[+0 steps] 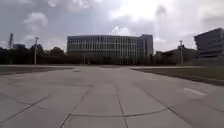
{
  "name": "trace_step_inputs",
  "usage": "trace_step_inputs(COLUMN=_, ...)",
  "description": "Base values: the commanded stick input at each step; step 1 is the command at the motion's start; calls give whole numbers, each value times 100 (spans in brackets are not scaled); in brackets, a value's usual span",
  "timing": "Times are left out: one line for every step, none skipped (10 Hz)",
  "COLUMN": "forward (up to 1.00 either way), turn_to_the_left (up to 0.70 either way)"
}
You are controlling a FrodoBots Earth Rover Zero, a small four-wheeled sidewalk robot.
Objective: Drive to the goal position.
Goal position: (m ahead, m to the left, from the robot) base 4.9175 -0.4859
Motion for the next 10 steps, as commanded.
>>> trace_step_inputs(forward=50, turn_to_the_left=-2)
trace_step_inputs(forward=50, turn_to_the_left=-2)
trace_step_inputs(forward=50, turn_to_the_left=-2)
trace_step_inputs(forward=50, turn_to_the_left=-2)
trace_step_inputs(forward=50, turn_to_the_left=-2)
trace_step_inputs(forward=50, turn_to_the_left=-2)
trace_step_inputs(forward=50, turn_to_the_left=-2)
trace_step_inputs(forward=50, turn_to_the_left=-2)
trace_step_inputs(forward=50, turn_to_the_left=-2)
trace_step_inputs(forward=50, turn_to_the_left=-2)
